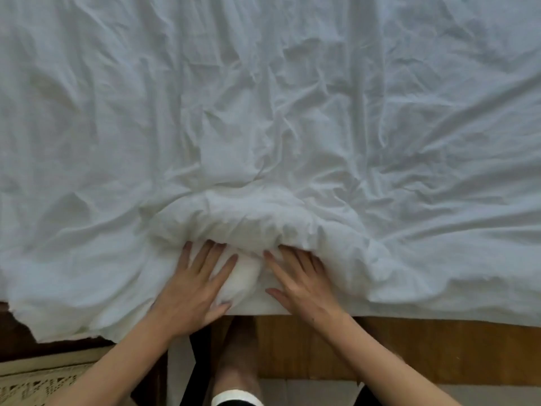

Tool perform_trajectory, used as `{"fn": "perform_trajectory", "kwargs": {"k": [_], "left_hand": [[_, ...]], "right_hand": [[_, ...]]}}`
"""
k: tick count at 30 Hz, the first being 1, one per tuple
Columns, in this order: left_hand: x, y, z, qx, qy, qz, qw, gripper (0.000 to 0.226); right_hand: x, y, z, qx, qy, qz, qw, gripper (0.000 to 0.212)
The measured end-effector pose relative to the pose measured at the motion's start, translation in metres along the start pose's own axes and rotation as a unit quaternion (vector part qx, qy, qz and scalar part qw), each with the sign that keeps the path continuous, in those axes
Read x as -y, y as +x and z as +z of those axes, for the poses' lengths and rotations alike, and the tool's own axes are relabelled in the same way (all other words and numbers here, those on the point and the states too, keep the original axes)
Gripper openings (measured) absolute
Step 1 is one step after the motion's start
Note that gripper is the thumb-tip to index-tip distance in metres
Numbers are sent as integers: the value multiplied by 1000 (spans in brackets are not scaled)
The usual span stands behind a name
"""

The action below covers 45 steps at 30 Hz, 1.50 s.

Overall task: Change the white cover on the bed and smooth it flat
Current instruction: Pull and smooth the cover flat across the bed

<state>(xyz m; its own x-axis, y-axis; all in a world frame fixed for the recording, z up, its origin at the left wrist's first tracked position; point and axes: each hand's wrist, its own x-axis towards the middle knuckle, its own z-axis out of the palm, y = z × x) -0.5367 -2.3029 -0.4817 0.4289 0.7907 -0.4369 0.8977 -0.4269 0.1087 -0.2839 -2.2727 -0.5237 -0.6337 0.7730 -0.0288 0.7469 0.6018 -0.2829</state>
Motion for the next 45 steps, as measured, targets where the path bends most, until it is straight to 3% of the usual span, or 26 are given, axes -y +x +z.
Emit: {"fn": "perform_trajectory", "kwargs": {"k": [1, 3, 6, 9, 11, 13, 15, 17, 18, 20, 22, 24, 25, 26, 28, 31, 33, 35, 36, 37, 40, 41, 43, 44, 45], "left_hand": [[2, 2, 5, 46, 10, -21, 999, 91], [0, 14, 6, 86, 16, -45, 995, 91], [9, 38, -15, 13, -17, -62, 998, 51], [44, 33, -52, -25, -77, 28, 996, 50], [59, 7, -68, 62, -76, 103, 990, 49], [54, -20, -63, 154, -53, 94, 982, 45], [32, -32, -50, 240, 8, 78, 968, 45], [10, -25, -40, 327, 24, 77, 942, 53], [3, -21, -36, 340, -17, 58, 939, 54], [2, -15, -43, 257, -202, 3, 945, 53], [16, -13, -45, 35, -317, -67, 945, 37], [40, -8, -46, -208, -266, -133, 932, 24], [56, -5, -46, -271, -232, -186, 916, 20], [75, -1, -46, -307, -201, -239, 899, 19], [119, 1, -41, -310, -177, -350, 866, 26], [187, 3, -29, -217, -177, -484, 829, 53], [220, 6, -21, -151, -184, -523, 819, 88], [236, 18, -10, -130, -214, -543, 802, 107], [236, 26, -2, -136, -214, -543, 801, 107], [233, 32, 7, -151, -203, -541, 802, 101], [226, 44, 21, -216, -170, -531, 802, 70], [227, 46, 20, -236, -171, -512, 808, 57], [228, 46, 10, -303, -159, -438, 832, 26], [231, 41, 1, -327, -163, -394, 843, 19], [231, 33, -16, -348, -160, -363, 849, 21]], "right_hand": [[-8, 13, 8, 22, -25, 25, 999, 81], [-18, 38, 14, 39, -52, 47, 997, 70], [-23, 68, 11, -26, -52, 32, 998, 31], [8, 68, 0, 21, 83, -26, 996, 21], [53, 46, -9, 110, 194, -42, 974, 27], [79, 33, -15, 251, 285, -34, 924, 44], [76, 34, -9, 355, 297, -21, 886, 59], [66, 41, -11, 348, 284, -36, 893, 62], [63, 44, -12, 287, 274, -53, 917, 57], [56, 50, -19, 66, 248, -68, 964, 35], [43, 69, -23, -133, 205, 12, 970, 19], [31, 105, -31, -225, 200, 104, 948, 24], [32, 123, -34, -239, 203, 119, 942, 28], [39, 143, -36, -242, 206, 113, 941, 30], [68, 186, -40, -216, 204, 67, 952, 33], [109, 255, -27, -78, 153, 26, 985, 48], [122, 288, -2, 56, 54, 62, 995, 83], [120, 303, 28, 97, -25, 116, 988, 106], [118, 307, 38, 97, -46, 146, 983, 107], [117, 311, 48, 83, -52, 162, 982, 100], [120, 331, 57, -9, -17, 128, 992, 48], [119, 337, 54, 0, -22, 117, 993, 37], [120, 347, 41, 90, -24, 110, 990, 15], [122, 348, 38, 109, -19, 111, 988, 17], [130, 348, 31, 80, 25, 115, 990, 20]]}}
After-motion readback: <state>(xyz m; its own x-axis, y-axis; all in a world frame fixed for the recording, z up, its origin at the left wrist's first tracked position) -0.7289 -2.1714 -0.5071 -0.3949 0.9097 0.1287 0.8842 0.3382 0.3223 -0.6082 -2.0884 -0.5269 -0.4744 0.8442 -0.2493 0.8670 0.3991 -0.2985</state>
